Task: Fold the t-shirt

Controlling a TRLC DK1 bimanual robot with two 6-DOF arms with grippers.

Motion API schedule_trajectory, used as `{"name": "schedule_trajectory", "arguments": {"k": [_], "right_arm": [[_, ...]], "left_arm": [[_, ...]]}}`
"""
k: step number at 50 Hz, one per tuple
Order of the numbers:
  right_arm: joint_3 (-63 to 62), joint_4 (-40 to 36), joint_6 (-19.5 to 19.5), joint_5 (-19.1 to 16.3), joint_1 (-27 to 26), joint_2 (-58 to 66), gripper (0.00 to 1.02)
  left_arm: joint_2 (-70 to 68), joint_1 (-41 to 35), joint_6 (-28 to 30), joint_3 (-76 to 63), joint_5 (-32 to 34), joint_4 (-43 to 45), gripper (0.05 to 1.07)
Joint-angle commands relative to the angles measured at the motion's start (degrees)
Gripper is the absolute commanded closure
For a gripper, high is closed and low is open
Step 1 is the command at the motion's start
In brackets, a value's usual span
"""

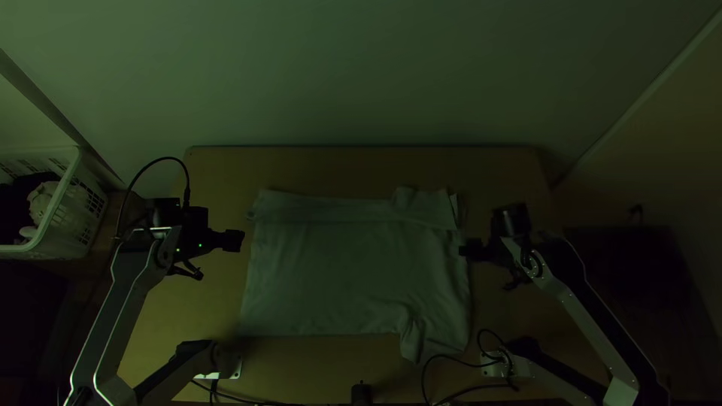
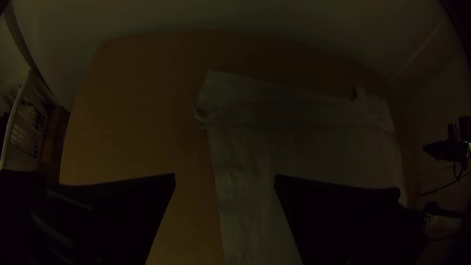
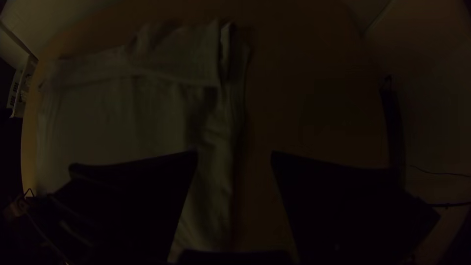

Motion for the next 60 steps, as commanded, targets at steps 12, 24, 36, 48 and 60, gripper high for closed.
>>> {"name": "schedule_trajectory", "arguments": {"k": [12,24,36,48,60], "right_arm": [[-5.57,-7.84,8.30,-1.95,4.23,-8.08,0.32],[-4.95,-17.06,18.67,-12.76,4.06,-9.40,0.32],[-7.68,-18.21,17.88,-15.04,4.06,-9.05,0.32],[-9.88,-18.47,17.35,-15.22,4.06,-8.87,0.33],[-10.40,-18.38,17.09,-16.18,4.06,-7.82,0.33]], "left_arm": [[-10.47,-0.18,5.79,-4.85,0.14,-15.39,0.09],[-11.61,-3.52,10.80,-5.37,-0.04,-29.54,0.09],[-10.91,-10.46,8.43,-9.50,-3.20,-32.88,0.09],[-8.71,-14.24,7.73,-11.61,-6.10,-31.91,0.11],[0.78,-17.32,7.55,-11.53,-8.12,-32.88,0.11]]}}
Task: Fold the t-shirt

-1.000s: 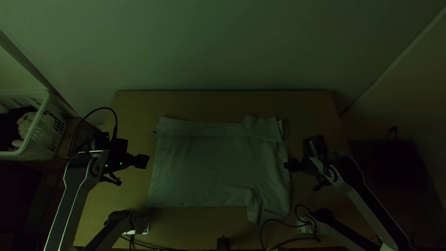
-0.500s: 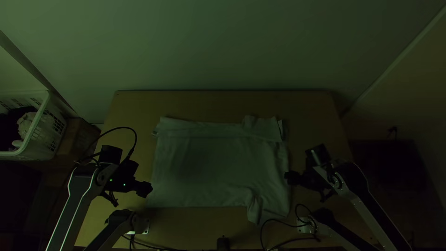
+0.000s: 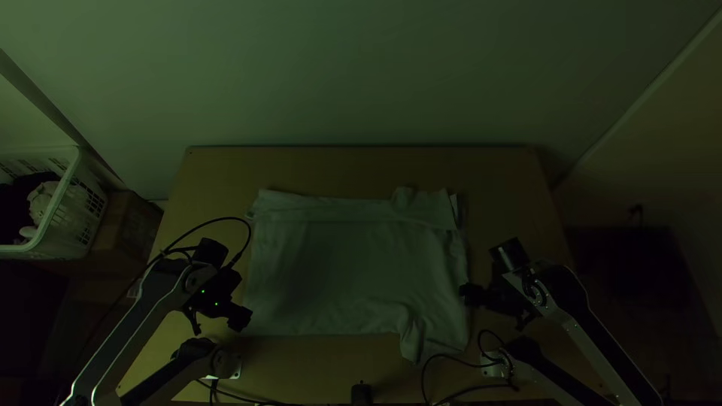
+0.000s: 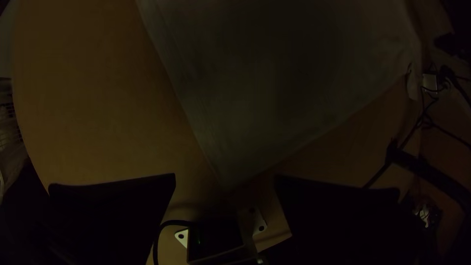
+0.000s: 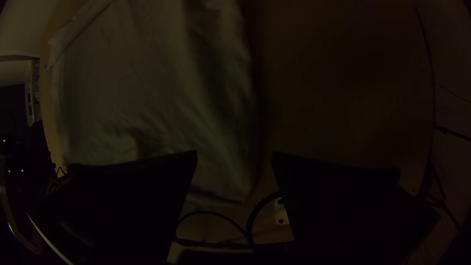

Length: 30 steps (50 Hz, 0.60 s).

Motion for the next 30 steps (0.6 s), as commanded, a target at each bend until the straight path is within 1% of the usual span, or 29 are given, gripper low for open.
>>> {"name": "schedule_trajectory", "arguments": {"k": [1,18,22,24,26,30], "right_arm": [[-1.68,-0.79,0.17,-0.45,0.30,1.17,0.33],[-0.80,-0.08,-1.15,-0.80,-0.14,3.45,0.33],[-0.54,0.00,-1.32,-0.89,-0.14,4.51,0.33],[-0.54,0.09,-1.41,-1.15,-0.14,5.21,0.33],[-0.45,0.09,-1.50,-1.15,-0.14,5.82,0.33],[-0.19,0.09,-2.11,-1.24,-0.41,6.97,0.33]], "left_arm": [[4.46,-1.52,-0.62,-1.01,-0.83,-1.47,0.11],[13.42,-4.51,-0.97,-1.19,-1.70,1.61,0.11],[16.85,-5.39,-1.24,-1.28,-3.02,1.87,0.11],[18.52,-5.83,-1.50,-1.36,-3.46,1.96,0.12],[19.57,-5.91,-1.50,-1.36,-3.55,2.05,0.15],[21.33,-6.18,-1.59,-1.45,-4.60,2.22,0.16]]}}
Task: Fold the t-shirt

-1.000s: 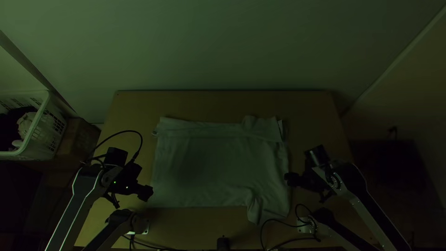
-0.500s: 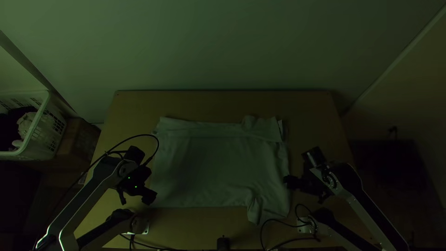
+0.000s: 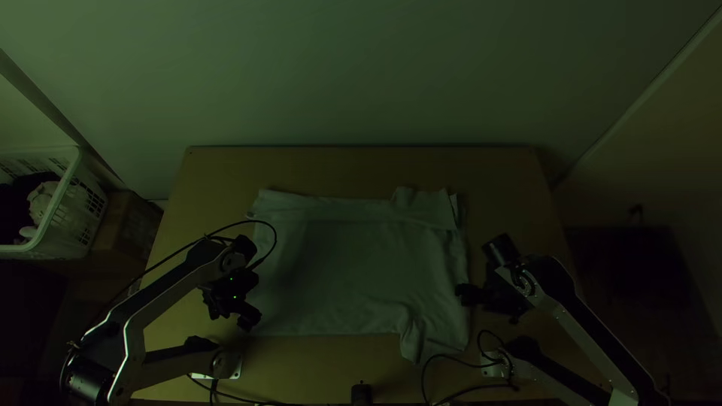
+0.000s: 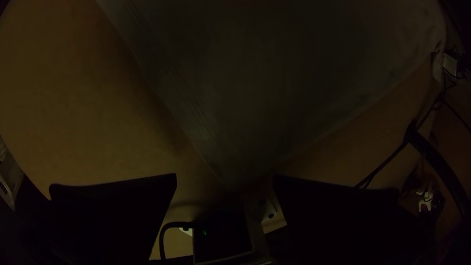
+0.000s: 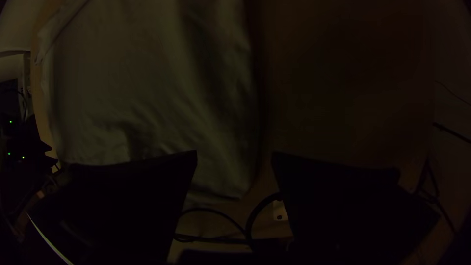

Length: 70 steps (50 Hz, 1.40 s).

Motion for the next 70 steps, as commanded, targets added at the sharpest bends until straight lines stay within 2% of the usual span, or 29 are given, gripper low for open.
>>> {"name": "schedule_trajectory", "arguments": {"k": [1,7,22,25,32,33,39,45,58,64,70], "right_arm": [[0.05,-0.21,-0.83,-0.34,-0.54,1.90,0.33],[0.75,-0.21,-1.88,-0.52,-1.68,2.78,0.33],[1.19,0.23,-3.73,-1.13,-3.35,4.01,0.33],[0.49,0.66,-4.96,-3.15,-5.02,3.92,0.33],[-0.92,0.66,-6.36,-4.56,-7.04,4.09,0.33],[-1.18,0.66,-6.71,-4.56,-7.04,4.09,0.33],[-3.38,0.93,-6.80,-4.65,-6.08,4.88,0.33],[-4.25,0.93,-6.80,-4.65,-3.44,6.12,0.33],[-6.10,0.93,-7.77,-4.56,-0.63,8.93,0.34],[-6.63,2.42,-8.91,-4.47,-0.89,11.65,0.50],[-7.16,2.51,-10.58,-4.47,-1.24,14.38,0.51]], "left_arm": [[2.95,-0.56,-0.74,-1.45,-1.17,-0.31,0.16],[5.33,-1.62,-0.82,-1.54,-1.52,-0.22,0.20],[9.72,-6.54,-0.65,-1.28,-1.35,0.48,0.21],[9.81,-7.33,-1.00,-1.28,-1.35,0.83,0.31],[8.75,-8.65,-1.44,-1.10,-1.26,1.53,0.78],[8.23,-9.26,-1.44,-1.10,-1.17,1.62,0.81],[6.03,-11.72,-1.35,-1.45,-0.91,2.06,0.82],[5.06,-11.99,-0.56,-1.45,-0.03,3.38,1.05],[3.83,-10.76,-0.03,-1.28,0.23,4.96,1.05],[3.74,-9.61,-0.03,-1.19,0.23,5.14,1.05],[2.78,-8.65,0.05,-1.28,0.15,5.05,1.05]]}}
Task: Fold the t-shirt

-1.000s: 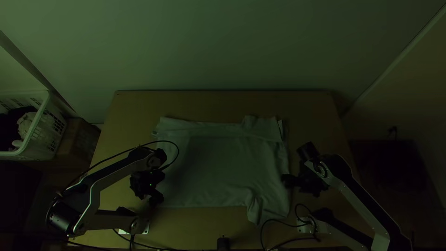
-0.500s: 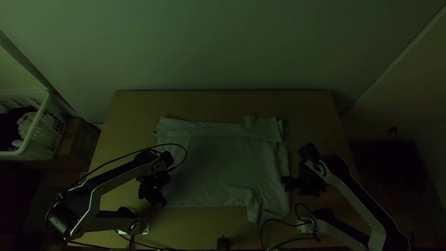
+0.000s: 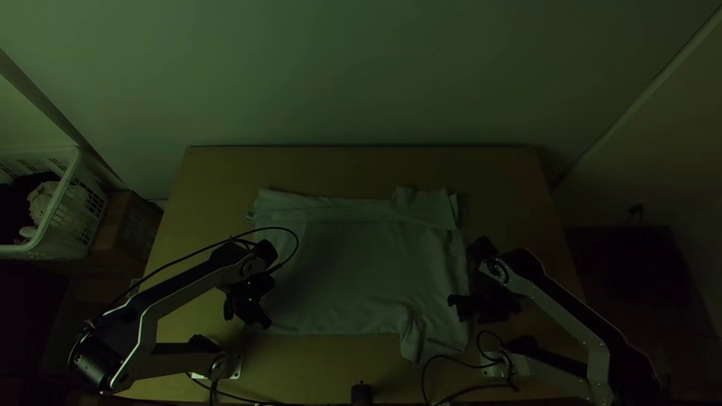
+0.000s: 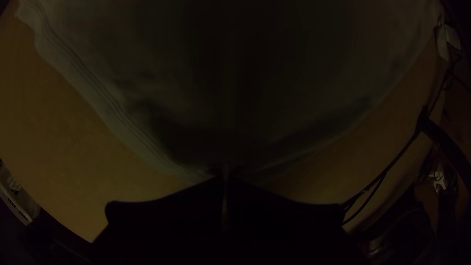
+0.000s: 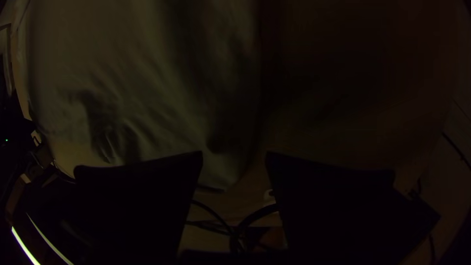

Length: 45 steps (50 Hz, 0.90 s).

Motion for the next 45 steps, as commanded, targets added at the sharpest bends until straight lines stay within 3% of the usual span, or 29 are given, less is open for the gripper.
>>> {"name": "schedule_trajectory", "arguments": {"k": [1,12,19,24,34,45], "right_arm": [[-1.45,0.06,-2.15,-0.19,-0.13,2.60,0.51],[-2.33,1.56,-3.46,-0.28,0.84,6.73,0.51],[-2.68,4.63,-5.66,-0.28,0.93,6.55,0.87],[-2.77,5.25,-6.19,-0.36,2.07,6.29,0.99],[-1.63,4.63,-6.37,-0.45,2.25,5.15,0.99],[2.42,1.03,-9.79,-0.36,-5.05,3.21,0.99]], "left_arm": [[-1.77,0.99,0.95,-1.12,0.21,-0.59,1.05],[-2.12,4.25,2.27,-0.60,0.21,-1.12,1.05],[-2.12,6.53,3.41,0.72,0.30,-1.56,1.05],[-1.33,7.41,3.76,1.25,0.30,-1.21,1.05],[-0.54,8.55,3.76,2.83,0.30,-0.33,1.05],[-0.01,13.83,5.70,5.20,1.18,0.20,1.05]]}}
